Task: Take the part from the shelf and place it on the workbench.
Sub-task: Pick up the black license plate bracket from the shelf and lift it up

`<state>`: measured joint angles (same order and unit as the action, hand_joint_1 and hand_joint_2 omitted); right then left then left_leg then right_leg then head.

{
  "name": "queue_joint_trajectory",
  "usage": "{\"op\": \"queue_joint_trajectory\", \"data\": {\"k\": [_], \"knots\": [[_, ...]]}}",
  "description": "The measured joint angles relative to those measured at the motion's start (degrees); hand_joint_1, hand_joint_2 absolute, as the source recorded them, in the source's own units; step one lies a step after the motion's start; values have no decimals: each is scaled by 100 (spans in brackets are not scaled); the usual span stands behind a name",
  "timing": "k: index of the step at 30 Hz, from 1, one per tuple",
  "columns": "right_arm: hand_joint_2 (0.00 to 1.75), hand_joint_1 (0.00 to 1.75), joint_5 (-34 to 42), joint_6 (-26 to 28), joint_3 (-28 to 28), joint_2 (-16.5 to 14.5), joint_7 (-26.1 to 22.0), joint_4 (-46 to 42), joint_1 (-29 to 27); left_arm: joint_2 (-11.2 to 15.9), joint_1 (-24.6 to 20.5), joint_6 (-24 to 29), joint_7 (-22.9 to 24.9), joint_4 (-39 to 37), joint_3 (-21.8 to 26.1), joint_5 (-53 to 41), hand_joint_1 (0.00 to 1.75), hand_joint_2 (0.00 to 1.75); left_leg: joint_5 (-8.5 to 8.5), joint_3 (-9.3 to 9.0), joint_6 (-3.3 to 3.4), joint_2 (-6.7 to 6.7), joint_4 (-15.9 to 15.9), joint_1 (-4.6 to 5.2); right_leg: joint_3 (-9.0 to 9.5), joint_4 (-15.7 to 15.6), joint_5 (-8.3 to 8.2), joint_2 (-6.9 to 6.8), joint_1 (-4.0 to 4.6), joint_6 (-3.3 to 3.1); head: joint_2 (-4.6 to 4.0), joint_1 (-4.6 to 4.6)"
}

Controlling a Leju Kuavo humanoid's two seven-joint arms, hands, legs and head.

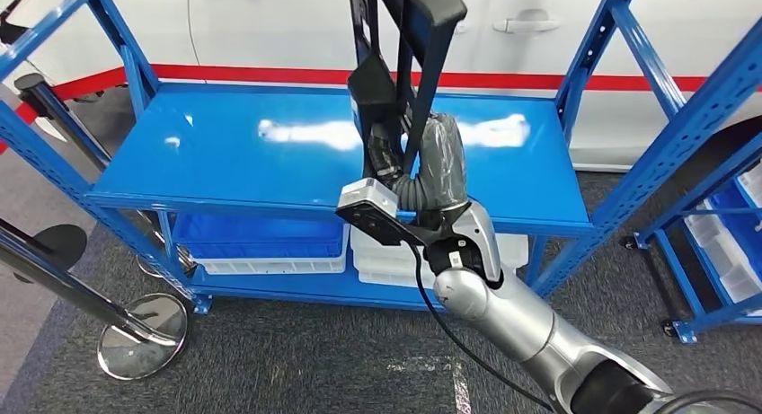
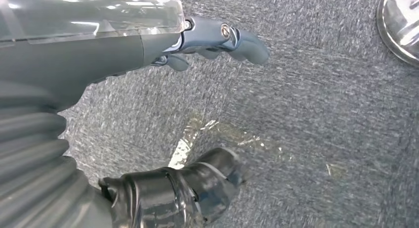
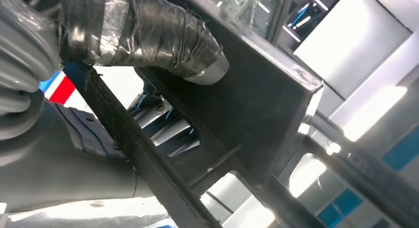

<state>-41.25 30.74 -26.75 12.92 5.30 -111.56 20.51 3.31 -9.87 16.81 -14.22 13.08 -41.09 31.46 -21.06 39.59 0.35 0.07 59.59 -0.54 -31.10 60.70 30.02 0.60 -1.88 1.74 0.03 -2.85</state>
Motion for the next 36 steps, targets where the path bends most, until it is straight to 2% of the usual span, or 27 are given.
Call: {"op": "queue_joint_trajectory", "data": {"k": [1,2,4,5,6,7,8,9,10,12,13,14,16,17,18,19,21,22,24,25,26,27,29,31,32,34,36], "knots": [[175,175,1,-7,0,0,-1,-2,3,2,10,4,-4,-1,0,-2,0,175,-13,31,-33,7,4,-11,-44,-4,-44,-8,-1,-69,0,4],[175,175,3,-14,0,0,-1,-5,5,2,21,7,-8,-1,0,-7,0,175,-126,90,-61,8,69,-26,-97,-15,-102,-19,-3,-129,-1,3],[175,175,10,-27,0,1,0,-12,8,0,34,7,-17,-1,0,-16,0,175,-659,266,-105,4,530,-45,-218,-31,-235,-30,-1,-215,-1,12],[175,175,17,-33,0,2,0,-14,4,-1,35,6,-21,-1,0,-21,0,175,-942,361,-116,3,889,-46,-293,-34,-297,-30,9,-237,-1,14],[175,175,37,-49,0,2,1,-15,-1,-1,33,5,-24,-1,0,-26,0,175,-1126,413,-118,3,1240,-46,-371,-31,-361,-31,25,-250,-1,17],[175,175,63,-73,0,2,1,-15,-7,-1,32,3,-26,-1,0,-31,0,175,-1169,400,-109,3,1474,-42,-449,-29,-420,-32,44,-257,-1,18],[175,175,90,-103,0,2,1,-15,-14,-1,30,0,-28,-1,0,-36,0,175,-1096,298,-81,5,1533,-31,-530,-28,-481,-33,69,-262,-1,19],[175,175,116,-134,0,2,1,-15,-19,-3,28,-3,-31,-1,0,-41,0,175,-964,101,-29,7,1401,-12,-606,-28,-542,-32,96,-266,-1,19],[175,175,134,-157,0,2,1,-15,-22,-2,21,-7,-34,-1,0,-44,0,175,-855,-191,50,11,1090,21,-669,-29,-601,-32,111,-271,-1,18],[175,175,172,-188,0,5,2,-17,-24,9,-9,-10,-49,0,1,-52,0,175,-880,-820,201,5,288,98,-743,-48,-707,-38,135,-251,0,12],[175,175,190,-203,0,7,3,-17,-26,16,-23,-11,-58,1,1,-54,0,175,-921,-1002,243,6,7,135,-749,-71,-761,-47,124,-230,0,8],[175,175,203,-219,0,9,4,-17,-28,21,-32,-13,-65,1,1,-55,0,175,-943,-1080,265,5,-162,165,-750,-110,-821,-56,113,-196,0,9],[175,175,215,-240,0,20,4,-17,-40,15,-30,-30,-72,1,2,-57,0,175,-771,-1056,282,-12,-321,179,-749,-192,-916,-63,91,-130,-1,20],[175,175,219,-244,0,32,4,-19,-44,8,-28,-42,-73,1,2,-59,0,175,-669,-1050,295,-28,-417,165,-774,-172,-847,-60,97,-98,-1,22],[175,175,223,-245,1,49,4,-21,-48,1,-25,-52,-73,1,2,-61,0,175,-562,-1022,304,-47,-498,139,-818,-51,-660,-57,107,-75,-1,21],[175,175,225,-245,5,65,4,-23,-50,-7,-26,-58,-73,1,2,-62,0,175,-474,-975,308,-62,-538,116,-883,191,-368,-57,109,-54,-1,18],[175,175,228,-246,17,87,5,-26,-52,-18,-22,-61,-73,1,2,-64,0,175,-338,-788,319,-67,-524,106,-980,844,163,-57,92,2,-1,12],[175,175,234,-250,24,92,5,-26,-55,-26,-20,-66,-75,1,2,-67,0,175,-277,-678,304,-71,-488,96,-975,1107,231,-57,71,35,-1,11],[175,175,263,-262,31,106,8,-27,-63,-48,-17,-83,-84,1,2,-77,0,175,-177,-438,249,-82,-375,53,-772,1200,-11,-60,17,112,-1,11],[175,175,286,-270,33,114,10,-28,-68,-55,-17,-96,-88,1,2,-84,0,175,-144,-309,213,-83,-284,21,-556,992,-152,-61,-20,160,-1,11],[175,175,307,-278,33,121,14,-31,-72,-51,-18,-110,-92,1,2,-91,0,175,-123,-181,170,-80,-179,6,-307,678,-160,-59,-36,217,-1,2],[175,175,322,-288,35,128,16,-40,-84,-48,-17,-130,-97,1,2,-100,0,175,-106,-73,131,-73,-74,-2,-110,394,-98,-52,-40,211,0,-6],[175,175,339,-317,53,140,21,-57,-116,-41,-10,-171,-106,1,2,-117,0,175,-55,59,61,-52,58,18,27,80,92,-28,-26,129,1,-21],[175,175,355,-347,80,148,20,-70,-148,-43,15,-224,-105,1,2,-132,0,175,6,113,11,-36,67,10,-68,76,66,-31,-34,-18,0,-17],[175,175,364,-362,89,149,18,-77,-155,-42,32,-250,-100,1,2,-136,0,175,-55,155,-12,-33,99,-3,-105,84,24,-43,-32,-80,0,-14],[175,175,384,-390,98,154,15,-97,-160,-39,62,-284,-87,1,2,-138,0,175,-452,274,-63,-33,411,-24,-195,75,-84,-71,-39,-182,-1,-10],[175,175,391,-438,110,163,12,-112,-167,-31,72,-304,-77,1,2,-137,0,175,-944,388,-94,-33,999,-26,-305,73,-185,-101,-28,-219,-1,-9]]}}
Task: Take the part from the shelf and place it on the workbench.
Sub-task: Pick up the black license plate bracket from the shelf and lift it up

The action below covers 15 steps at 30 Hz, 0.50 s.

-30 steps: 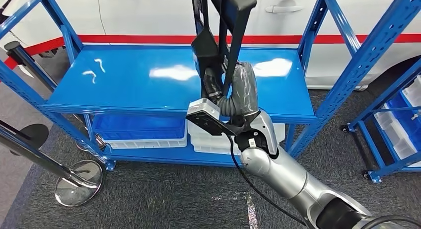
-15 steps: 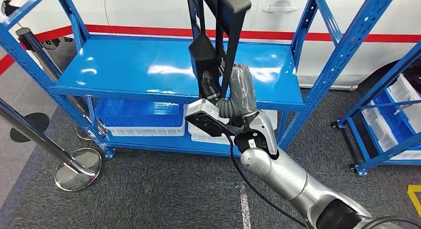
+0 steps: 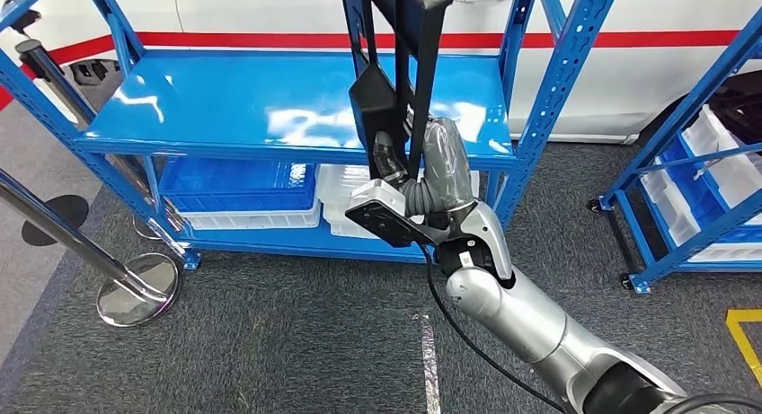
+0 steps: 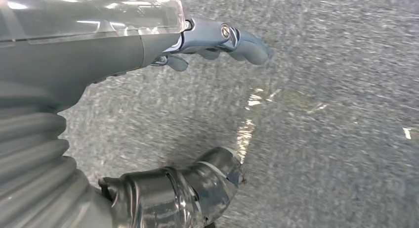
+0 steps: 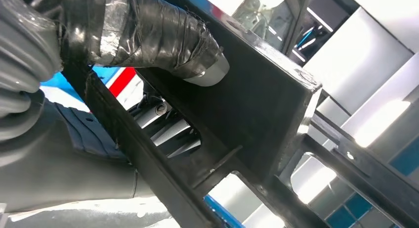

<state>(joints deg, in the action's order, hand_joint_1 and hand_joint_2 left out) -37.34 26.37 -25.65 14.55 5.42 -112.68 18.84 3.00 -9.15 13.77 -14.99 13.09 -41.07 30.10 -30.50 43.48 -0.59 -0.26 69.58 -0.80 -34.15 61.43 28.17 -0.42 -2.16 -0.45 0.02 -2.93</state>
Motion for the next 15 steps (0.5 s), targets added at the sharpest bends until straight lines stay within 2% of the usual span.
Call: {"op": "queue_joint_trajectory", "data": {"k": [1,2,3,4,5,7,8,10,11,12,13,15], "knots": [[175,175,1,-35,14,6,-2,-12,-13,4,3,-20,-3,0,-1,-2,0,175,-83,17,-4,0,259,-1,-54,1,-42,-26,9,-6,0,0],[175,175,1,-74,34,11,-4,-31,-32,8,6,-44,-13,0,-1,-9,0,175,-37,-20,2,-1,405,-1,-105,2,-80,-58,19,-5,0,0],[175,175,1,-110,57,16,-6,-54,-53,9,12,-67,-26,0,-1,-19,0,175,102,-139,22,-7,382,2,-149,2,-113,-95,30,-1,0,1],[175,175,1,-139,83,23,-8,-79,-70,13,17,-84,-40,0,-1,-28,0,175,251,-346,58,-32,185,11,-185,3,-142,-136,40,4,0,1],[175,175,0,-157,111,28,-9,-104,-82,24,17,-92,-52,1,0,-38,0,175,308,-600,109,-109,-143,35,-207,2,-166,-182,48,14,0,1],[175,175,-1,-184,171,42,-9,-153,-90,49,5,-98,-76,8,-1,-48,0,175,244,-1040,202,-267,-771,112,-216,-11,-207,-289,58,53,1,-1],[175,175,-1,-203,204,50,-8,-177,-98,63,1,-104,-91,12,-1,-54,0,175,185,-1123,238,-305,-949,151,-205,-31,-229,-350,56,86,1,1],[175,175,-3,-247,260,63,-2,-214,-123,91,34,-120,-116,17,-2,-66,0,175,230,-1167,291,-222,-1113,167,-160,-97,-271,-447,55,165,1,3],[175,175,-7,-264,280,66,2,-227,-141,102,65,-130,-128,20,-2,-78,0,175,287,-1193,309,-177,-1196,155,-145,-110,-264,-415,50,196,0,3],[175,175,-11,-280,303,75,4,-248,-155,109,96,-141,-138,22,-2,-90,0,175,349,-1227,330,-133,-1276,134,-164,-40,-187,-324,51,215,0,0],[175,175,-15,-293,334,87,7,-266,-167,112,119,-150,-151,24,-2,-103,0,175,405,-1246,346,-90,-1338,113,-241,154,-39,-199,53,225,0,-4],[175,175,-19,-312,396,114,14,-290,-205,110,140,-162,-172,26,-2,-118,0,175,459,-1188,378,16,-1349,111,-525,845,354,-5,62,235,0,-9]]}}
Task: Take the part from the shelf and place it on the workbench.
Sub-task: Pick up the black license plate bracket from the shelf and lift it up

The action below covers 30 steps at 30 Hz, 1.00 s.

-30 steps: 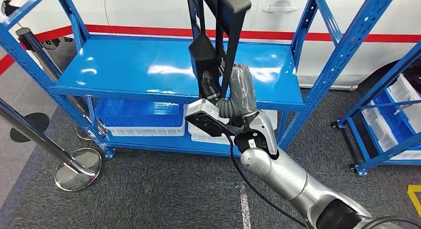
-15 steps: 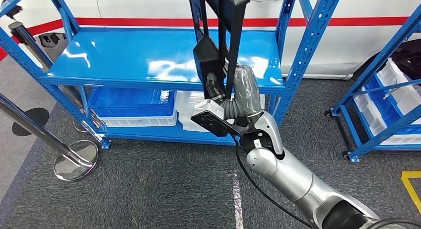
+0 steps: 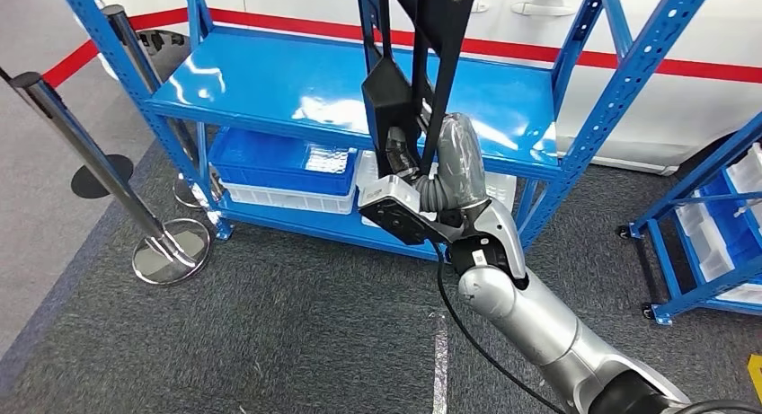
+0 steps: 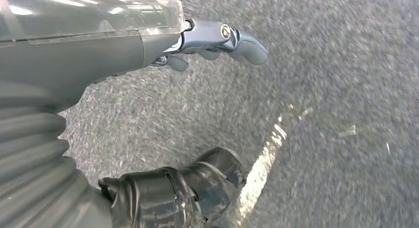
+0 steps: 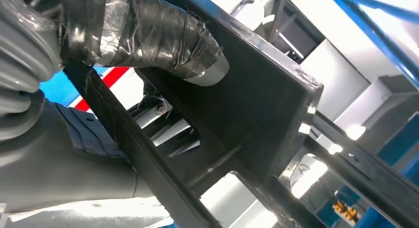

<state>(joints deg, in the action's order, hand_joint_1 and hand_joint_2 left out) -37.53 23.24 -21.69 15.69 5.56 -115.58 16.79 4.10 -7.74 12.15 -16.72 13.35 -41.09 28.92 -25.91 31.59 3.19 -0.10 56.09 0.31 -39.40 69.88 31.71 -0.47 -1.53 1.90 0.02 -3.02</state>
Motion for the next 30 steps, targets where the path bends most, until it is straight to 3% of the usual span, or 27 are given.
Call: {"op": "queue_joint_trajectory", "data": {"k": [1,2,3,5,7,8,10,11,13,14,16,18,20,22,24,26,28,30], "knots": [[175,175,0,-4,25,7,4,-3,-29,1,8,-2,-9,0,0,-3,0,175,11,36,4,62,22,4,-124,310,121,29,4,8,0,-1],[175,175,0,-8,41,9,9,-7,-57,2,19,-3,-14,0,0,-6,0,175,15,69,3,125,54,7,-167,451,134,38,3,16,0,-1],[175,175,0,-10,55,11,13,-12,-78,2,31,-4,-17,0,0,-12,0,175,12,101,-5,189,98,7,-107,371,39,42,0,21,0,-2],[175,175,0,-13,87,22,21,-34,-92,3,45,-4,-18,1,0,-31,0,175,-20,177,-41,323,220,-5,233,-261,-273,132,-22,22,0,-2],[175,175,2,-21,127,37,30,-70,-105,4,38,1,-19,2,-1,-45,0,175,-57,299,-98,450,370,-5,479,-768,-398,326,-42,10,1,2],[175,175,6,-26,149,43,30,-87,-121,7,37,5,-19,2,-2,-51,0,175,-57,358,-128,498,417,-11,497,-828,-375,387,-39,-8,1,3],[175,175,21,-31,183,51,31,-113,-152,24,57,15,-15,2,-10,-81,0,175,-29,433,-190,590,434,-29,479,-837,-396,323,-35,-61,2,3],[175,175,33,-32,195,53,32,-127,-163,23,73,21,-3,5,-18,-106,0,175,-39,461,-224,548,458,-29,487,-859,-412,269,-40,-95,1,7],[175,175,57,-32,219,54,35,-176,-185,18,81,43,36,13,-40,-154,0,175,-203,597,-293,331,728,-28,514,-903,-436,148,-66,-144,0,33],[175,175,73,-33,234,55,37,-203,-200,7,75,57,61,17,-51,-173,0,175,-349,730,-331,190,1012,-35,522,-910,-438,88,-61,-155,0,47],[175,175,128,-38,260,60,39,-235,-234,-7,64,95,105,20,-67,-201,0,175,-619,1048,-383,66,1690,-71,525,-909,-435,-42,-56,-163,0,55],[175,175,237,-58,277,66,40,-273,-271,-41,68,150,161,25,-79,-219,0,175,-583,1149,-393,35,1891,-89,529,-909,-431,-164,-54,-163,0,56],[175,175,399,-96,299,69,33,-352,-294,-95,60,238,254,40,-91,-225,0,175,-210,853,-352,-40,1293,-85,545,-911,-422,-274,-53,-155,0,56],[175,175,599,-118,334,72,-4,-454,-310,-162,7,314,363,70,-103,-243,0,175,20,505,-275,-236,600,-22,564,-935,-418,-380,-40,-127,0,53],[175,175,809,-108,366,73,-79,-547,-354,-225,-46,344,439,102,-134,-293,0,175,22,412,-201,-307,364,48,587,-979,-427,-492,-15,-72,0,49],[175,175,1034,-81,388,73,-185,-632,-416,-269,-48,368,483,116,-182,-339,0,175,58,400,-137,-195,296,41,626,-1015,-420,-570,-4,-1,0,45],[175,175,1221,-38,430,71,-293,-726,-502,-321,-26,396,511,126,-213,-346,0,175,107,345,-57,-95,203,12,600,-876,-284,-389,-6,40,0,39],[175,175,1309,31,501,68,-380,-840,-657,-359,-16,413,537,147,-229,-327,0,175,137,322,17,22,160,12,334,-250,71,-77,3,27,0,26]]}}
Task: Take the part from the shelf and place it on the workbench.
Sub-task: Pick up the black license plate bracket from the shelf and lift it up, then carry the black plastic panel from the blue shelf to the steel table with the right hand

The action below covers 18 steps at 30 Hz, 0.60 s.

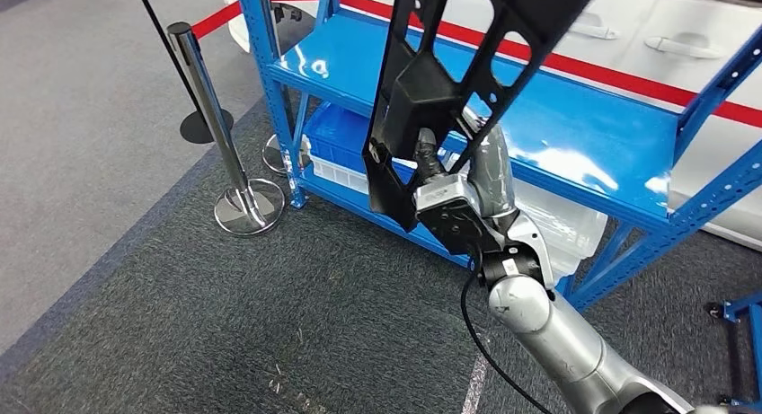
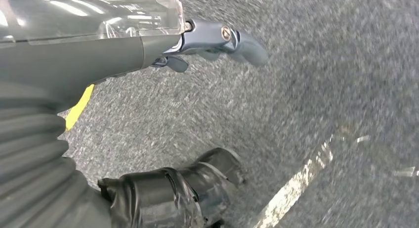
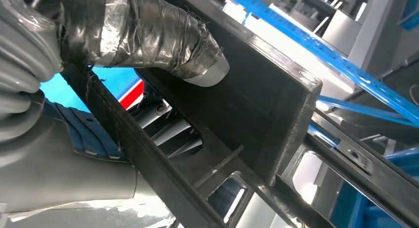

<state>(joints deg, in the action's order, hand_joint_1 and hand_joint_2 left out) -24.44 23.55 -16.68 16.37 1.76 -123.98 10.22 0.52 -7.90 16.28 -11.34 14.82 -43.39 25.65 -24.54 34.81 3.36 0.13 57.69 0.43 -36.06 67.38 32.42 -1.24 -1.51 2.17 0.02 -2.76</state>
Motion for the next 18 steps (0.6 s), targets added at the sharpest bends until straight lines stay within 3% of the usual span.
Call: {"op": "queue_joint_trajectory", "data": {"k": [2,3,5,7,9,10,12,13,15,16,18], "knots": [[175,175,25,65,48,-7,-72,-103,-189,-1,11,9,51,25,-11,24,0,175,4,9,27,143,12,15,-361,747,312,121,23,-16,0,-8],[175,175,27,84,53,-14,-101,-141,-263,-1,22,12,83,36,-13,34,0,175,2,13,28,208,24,21,-455,922,342,129,31,-17,0,-8],[175,175,25,125,58,-32,-153,-220,-371,1,52,14,149,61,-13,63,0,175,-17,24,19,358,80,18,-328,604,64,140,30,-20,0,-8],[175,175,22,165,64,-54,-190,-306,-435,13,73,13,220,101,-13,94,0,175,-59,48,-25,510,167,1,40,-169,-309,264,-1,-13,0,-8],[175,175,34,179,67,-87,-209,-378,-485,42,76,8,270,150,-13,107,0,175,-91,113,-86,625,268,1,228,-569,-411,431,-21,-25,0,-9],[175,175,51,180,68,-106,-219,-400,-504,64,79,4,284,176,-13,111,0,175,-88,148,-116,675,284,4,232,-587,-387,467,-11,-49,1,-8],[175,175,84,183,68,-133,-240,-425,-522,113,86,-3,306,219,-13,119,0,175,-62,198,-168,763,275,0,224,-594,-421,372,-3,-120,1,-6],[175,175,92,182,68,-149,-248,-427,-518,132,92,-4,316,242,-13,120,0,175,-76,222,-197,715,299,10,229,-604,-433,319,-12,-155,1,-2],[175,175,98,182,68,-178,-257,-438,-517,167,83,-6,326,291,-13,120,0,175,-253,375,-264,423,602,20,240,-625,-447,189,-38,-214,0,32],[175,175,101,182,68,-192,-259,-445,-518,171,74,-6,327,319,-13,120,0,175,-422,526,-303,223,926,16,243,-627,-445,119,-25,-231,0,49],[175,175,106,182,68,-209,-263,-456,-526,181,57,-6,329,356,-13,119,0,175,-750,896,-356,32,1690,-19,239,-627,-436,-30,-5,-251,0,62]]}}
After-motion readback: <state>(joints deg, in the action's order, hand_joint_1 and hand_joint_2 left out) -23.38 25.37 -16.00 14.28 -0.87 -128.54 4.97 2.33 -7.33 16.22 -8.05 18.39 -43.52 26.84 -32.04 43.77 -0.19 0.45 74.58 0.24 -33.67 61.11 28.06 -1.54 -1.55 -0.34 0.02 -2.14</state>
